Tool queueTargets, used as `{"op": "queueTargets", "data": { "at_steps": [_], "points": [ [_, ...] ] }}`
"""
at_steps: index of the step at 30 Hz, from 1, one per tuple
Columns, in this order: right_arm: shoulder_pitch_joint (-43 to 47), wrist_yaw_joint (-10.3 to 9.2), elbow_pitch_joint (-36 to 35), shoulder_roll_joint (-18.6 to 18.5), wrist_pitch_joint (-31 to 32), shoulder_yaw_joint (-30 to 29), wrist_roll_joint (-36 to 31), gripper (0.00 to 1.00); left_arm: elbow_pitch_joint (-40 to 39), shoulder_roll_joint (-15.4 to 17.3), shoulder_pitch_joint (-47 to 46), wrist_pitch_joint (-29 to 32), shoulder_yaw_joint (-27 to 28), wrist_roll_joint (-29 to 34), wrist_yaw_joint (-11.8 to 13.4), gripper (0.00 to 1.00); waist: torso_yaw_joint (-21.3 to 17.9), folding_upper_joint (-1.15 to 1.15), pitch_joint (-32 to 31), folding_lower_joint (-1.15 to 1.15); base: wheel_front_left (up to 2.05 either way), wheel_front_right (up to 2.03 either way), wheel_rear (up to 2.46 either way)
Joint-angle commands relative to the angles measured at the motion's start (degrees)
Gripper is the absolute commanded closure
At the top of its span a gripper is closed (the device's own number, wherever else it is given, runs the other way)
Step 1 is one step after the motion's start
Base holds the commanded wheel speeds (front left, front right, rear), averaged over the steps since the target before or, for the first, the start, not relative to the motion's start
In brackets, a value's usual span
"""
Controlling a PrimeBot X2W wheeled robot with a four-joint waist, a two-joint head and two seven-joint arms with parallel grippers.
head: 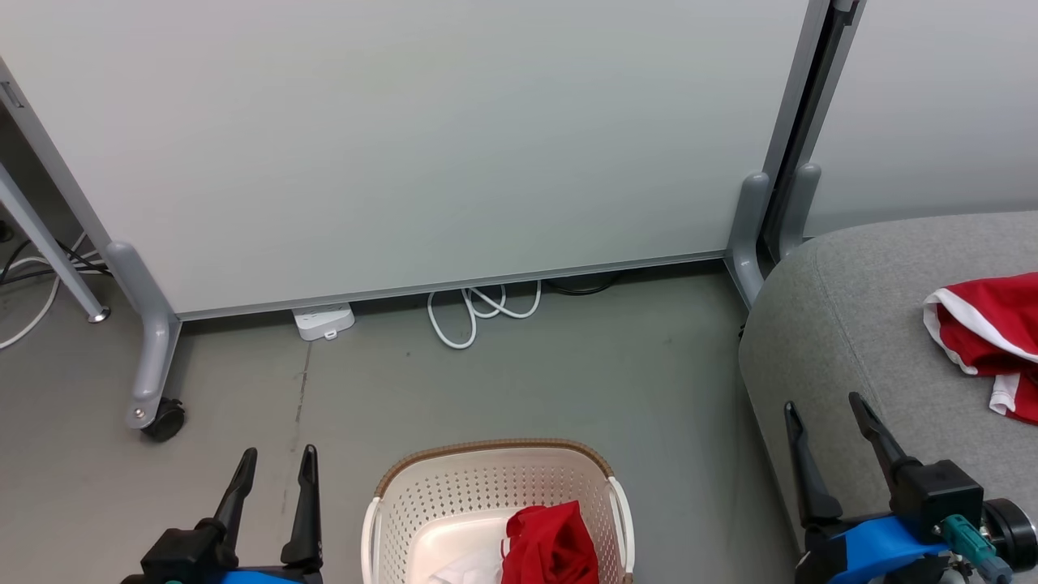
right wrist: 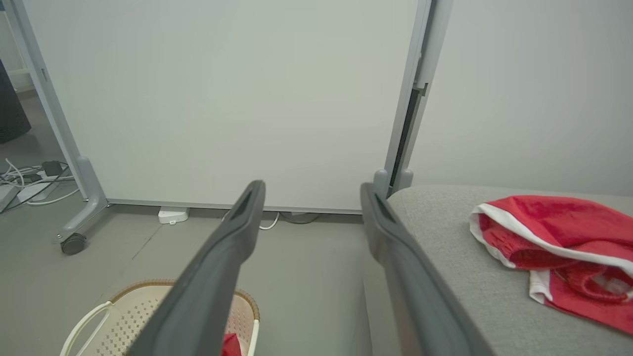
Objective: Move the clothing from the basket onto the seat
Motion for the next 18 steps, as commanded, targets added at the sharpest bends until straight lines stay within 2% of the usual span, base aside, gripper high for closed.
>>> {"op": "queueTargets", "data": {
  "at_steps": [1,18],
  "points": [
    [0.8,-0.06,-0.3,0.2,0.1,0.2,0.3,0.00,0.0,0.1,0.8,-0.2,0.5,0.3,-0.2,0.00,-0.1,0.00,0.0,0.00,0.00,0.00,0.00],
    [-0.4,-0.06,-1.3,0.2,0.5,1.6,0.2,0.00,0.4,-0.5,0.7,-0.2,0.5,1.3,-1.0,0.00,-1.6,0.00,2.6,0.00,0.00,0.00,0.00]
  ]
}}
